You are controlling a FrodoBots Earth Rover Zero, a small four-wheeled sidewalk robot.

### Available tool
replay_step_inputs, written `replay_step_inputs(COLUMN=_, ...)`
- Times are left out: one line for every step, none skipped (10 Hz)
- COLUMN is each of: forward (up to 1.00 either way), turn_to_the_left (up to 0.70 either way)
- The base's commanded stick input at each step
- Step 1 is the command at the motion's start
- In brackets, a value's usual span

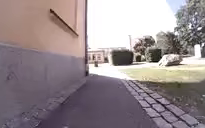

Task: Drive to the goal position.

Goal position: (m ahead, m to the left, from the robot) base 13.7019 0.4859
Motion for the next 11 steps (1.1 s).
replay_step_inputs(forward=0.85, turn_to_the_left=0.0)
replay_step_inputs(forward=0.85, turn_to_the_left=0.0)
replay_step_inputs(forward=0.85, turn_to_the_left=0.0)
replay_step_inputs(forward=0.85, turn_to_the_left=0.0)
replay_step_inputs(forward=0.85, turn_to_the_left=0.0)
replay_step_inputs(forward=0.85, turn_to_the_left=0.0)
replay_step_inputs(forward=0.85, turn_to_the_left=0.0)
replay_step_inputs(forward=0.85, turn_to_the_left=0.0)
replay_step_inputs(forward=0.85, turn_to_the_left=0.0)
replay_step_inputs(forward=0.85, turn_to_the_left=0.0)
replay_step_inputs(forward=0.85, turn_to_the_left=0.0)
